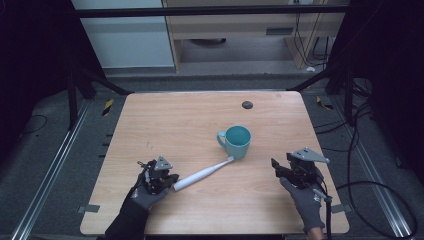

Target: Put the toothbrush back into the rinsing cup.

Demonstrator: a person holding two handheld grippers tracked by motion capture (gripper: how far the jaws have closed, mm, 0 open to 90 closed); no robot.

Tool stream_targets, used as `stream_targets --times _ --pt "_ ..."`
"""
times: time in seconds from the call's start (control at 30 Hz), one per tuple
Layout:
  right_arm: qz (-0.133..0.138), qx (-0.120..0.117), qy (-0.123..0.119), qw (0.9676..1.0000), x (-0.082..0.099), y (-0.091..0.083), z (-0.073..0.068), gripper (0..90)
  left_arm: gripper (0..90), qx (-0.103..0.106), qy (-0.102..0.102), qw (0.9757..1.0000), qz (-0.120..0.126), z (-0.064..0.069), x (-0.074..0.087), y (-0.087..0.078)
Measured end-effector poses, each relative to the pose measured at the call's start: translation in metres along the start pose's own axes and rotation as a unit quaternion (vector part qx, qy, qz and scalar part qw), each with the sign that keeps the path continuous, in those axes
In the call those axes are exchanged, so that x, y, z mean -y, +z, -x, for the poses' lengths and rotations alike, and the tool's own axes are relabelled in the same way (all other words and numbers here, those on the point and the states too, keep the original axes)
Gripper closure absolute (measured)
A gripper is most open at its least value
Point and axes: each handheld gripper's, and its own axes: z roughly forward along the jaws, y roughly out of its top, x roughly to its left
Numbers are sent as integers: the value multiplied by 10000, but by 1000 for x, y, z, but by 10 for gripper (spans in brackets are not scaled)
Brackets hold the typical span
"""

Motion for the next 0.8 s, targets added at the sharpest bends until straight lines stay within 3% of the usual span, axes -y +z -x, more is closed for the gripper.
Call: stream_targets --times 0.3,0.6,0.8 --pt "-15 -13 -16 10000 0 0 0 387 891 96 -49 9999 -54 8 8 -4" --pt "-32 -27 -8 10000 0 1 -1 385 887 211 86 9997 -77 20 11 -6" --pt "-65 -25 -1 10000 1 2 -1 376 868 196 86 9998 -34 19 9 -9"
